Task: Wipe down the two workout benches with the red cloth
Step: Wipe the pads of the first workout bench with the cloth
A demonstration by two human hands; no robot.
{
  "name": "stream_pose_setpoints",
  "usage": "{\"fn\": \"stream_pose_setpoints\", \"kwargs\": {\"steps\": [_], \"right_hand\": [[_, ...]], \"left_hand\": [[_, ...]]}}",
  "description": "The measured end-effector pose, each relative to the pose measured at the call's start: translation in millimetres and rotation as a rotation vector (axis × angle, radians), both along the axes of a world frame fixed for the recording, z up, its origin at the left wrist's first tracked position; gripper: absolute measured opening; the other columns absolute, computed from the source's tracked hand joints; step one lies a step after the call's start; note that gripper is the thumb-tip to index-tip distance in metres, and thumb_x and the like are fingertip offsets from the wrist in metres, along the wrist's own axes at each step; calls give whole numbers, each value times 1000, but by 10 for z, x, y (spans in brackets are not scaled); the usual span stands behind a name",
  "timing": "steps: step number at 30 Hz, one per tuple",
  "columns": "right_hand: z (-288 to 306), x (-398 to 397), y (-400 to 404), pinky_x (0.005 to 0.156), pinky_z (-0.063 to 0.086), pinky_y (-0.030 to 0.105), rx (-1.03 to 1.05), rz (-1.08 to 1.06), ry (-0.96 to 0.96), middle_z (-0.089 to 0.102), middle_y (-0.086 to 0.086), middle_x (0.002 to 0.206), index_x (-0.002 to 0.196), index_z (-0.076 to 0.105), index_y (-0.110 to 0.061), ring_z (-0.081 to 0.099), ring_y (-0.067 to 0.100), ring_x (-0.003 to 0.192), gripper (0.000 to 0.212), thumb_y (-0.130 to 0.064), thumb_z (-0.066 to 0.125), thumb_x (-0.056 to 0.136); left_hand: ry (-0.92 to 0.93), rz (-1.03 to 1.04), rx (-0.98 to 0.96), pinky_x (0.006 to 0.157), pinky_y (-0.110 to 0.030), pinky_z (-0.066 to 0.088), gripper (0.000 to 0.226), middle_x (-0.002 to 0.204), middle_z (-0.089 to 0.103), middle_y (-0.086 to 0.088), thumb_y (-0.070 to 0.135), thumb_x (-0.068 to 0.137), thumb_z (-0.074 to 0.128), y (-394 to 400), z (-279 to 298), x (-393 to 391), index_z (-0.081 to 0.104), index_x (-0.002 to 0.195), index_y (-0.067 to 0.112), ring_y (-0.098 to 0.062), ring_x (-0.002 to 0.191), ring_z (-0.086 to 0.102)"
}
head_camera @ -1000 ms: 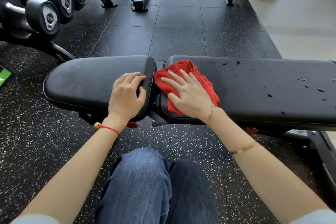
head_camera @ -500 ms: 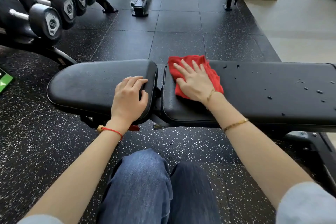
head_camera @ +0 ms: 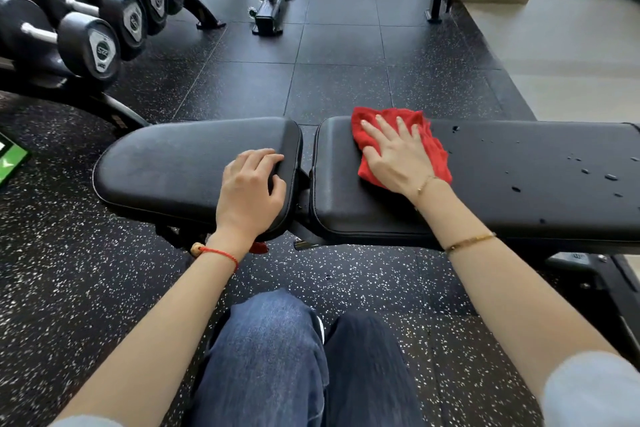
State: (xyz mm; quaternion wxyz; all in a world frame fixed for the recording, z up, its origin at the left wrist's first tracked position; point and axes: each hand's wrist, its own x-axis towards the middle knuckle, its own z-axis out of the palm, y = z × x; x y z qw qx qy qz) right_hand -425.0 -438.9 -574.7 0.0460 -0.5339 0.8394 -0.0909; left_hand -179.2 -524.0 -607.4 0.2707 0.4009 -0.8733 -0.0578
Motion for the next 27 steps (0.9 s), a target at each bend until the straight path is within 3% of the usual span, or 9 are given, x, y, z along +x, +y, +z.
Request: {"fn": "stream_pose_setpoints", "kwargs": {"steps": [8,13,18,22,27], "right_hand": [[-23,688,562,123,0,43,-64,364,-8,20,-10,161,150,28,-39,9,22,151,57,-42,33,93],[-38,164,762,122,1,42,-65,161,-10,20,-8,161,150,29,-38,11,24,150,55,-39,38,96],[6,-138,245,122,-1,46,13,-72,2,12,-3,163,153,22,-35,9,30,150,54,-38,34,100],[37,228,30,122,-2,46,16,82,-12,11,-4,163,153,20,-36,6,29,150,55,-38,32,100],[15,538,521,122,-1,43,-38,309,-18,15,-10,162,151,23,-39,6,24,151,56,-37,37,97]], "left_hand": [[8,-21,-14,107,-40,39,34,129,64,-2,15,89,58,-23,-22,16,66,122,14,-23,124,53],[7,-20,-7,107,-40,38,34,131,63,-2,15,90,57,-24,-42,16,65,123,14,-23,125,51],[14,-2,-14,105,-42,40,34,127,64,-3,14,88,58,0,-14,-19,66,120,14,-24,123,53],[26,5,-16,104,-41,40,33,126,65,-2,15,87,58,-5,-21,-8,66,119,14,-23,122,54],[39,0,-3,105,-41,40,33,127,65,-1,15,87,59,-20,-24,6,66,120,15,-23,124,52]]}}
